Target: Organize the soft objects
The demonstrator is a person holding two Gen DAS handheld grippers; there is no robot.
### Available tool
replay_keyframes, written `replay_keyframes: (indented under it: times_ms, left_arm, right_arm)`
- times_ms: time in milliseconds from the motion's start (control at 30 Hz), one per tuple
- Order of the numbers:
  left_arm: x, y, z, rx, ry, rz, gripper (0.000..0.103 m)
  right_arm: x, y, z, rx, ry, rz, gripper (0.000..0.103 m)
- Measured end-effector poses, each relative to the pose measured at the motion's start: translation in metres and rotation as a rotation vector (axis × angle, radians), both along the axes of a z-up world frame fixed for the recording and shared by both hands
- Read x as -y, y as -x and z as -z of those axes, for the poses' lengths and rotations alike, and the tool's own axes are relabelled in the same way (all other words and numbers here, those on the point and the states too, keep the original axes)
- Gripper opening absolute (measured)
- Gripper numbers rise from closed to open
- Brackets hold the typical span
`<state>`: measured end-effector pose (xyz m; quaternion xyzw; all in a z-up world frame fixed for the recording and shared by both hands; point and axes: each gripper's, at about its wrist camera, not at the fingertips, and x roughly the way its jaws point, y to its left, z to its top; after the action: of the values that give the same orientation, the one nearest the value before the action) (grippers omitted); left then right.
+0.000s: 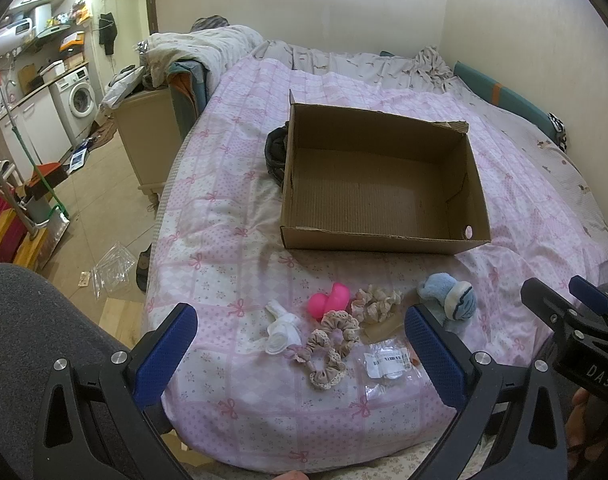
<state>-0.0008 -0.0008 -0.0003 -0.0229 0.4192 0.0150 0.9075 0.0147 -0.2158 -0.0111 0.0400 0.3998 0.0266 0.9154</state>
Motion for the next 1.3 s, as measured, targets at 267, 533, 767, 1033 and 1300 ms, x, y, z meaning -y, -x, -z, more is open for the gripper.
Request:
replay_keyframes:
  times_ms: [267,533,767,1033,1300]
  left_arm:
    - [-0.003,0.002,-0.002,0.0,-0.005,0.004,0.103]
    - [0.004,-0.011,-0.015,-0.024,-0.008,0.039,0.103]
    - [0.001,-0.034,-0.016,-0.072,0.003,0.023,0.103]
    - [-0.011,-0.074,-0.006,-0.175,-0.021,0.004,0.103]
    - [-0.06,-0.114,0.03,-0.326,0.091,-0.124,0.093]
  right_arm:
    - [0.0,0.0,0.0,0.0,0.002,-0.003,0.103]
    - [0.005,-0.005,0.0,-0.016,-0.034,-0.01,0.103]
    - [0.014,-0.026,-0.014,-0.042,-0.082,0.001,0.103]
    - [0.012,-0.061,-0.014,-0.111,-0.076,-0.073,0.103]
    - [0.014,-0.095,0.016,-0.275,-0.126,-0.129,0.103]
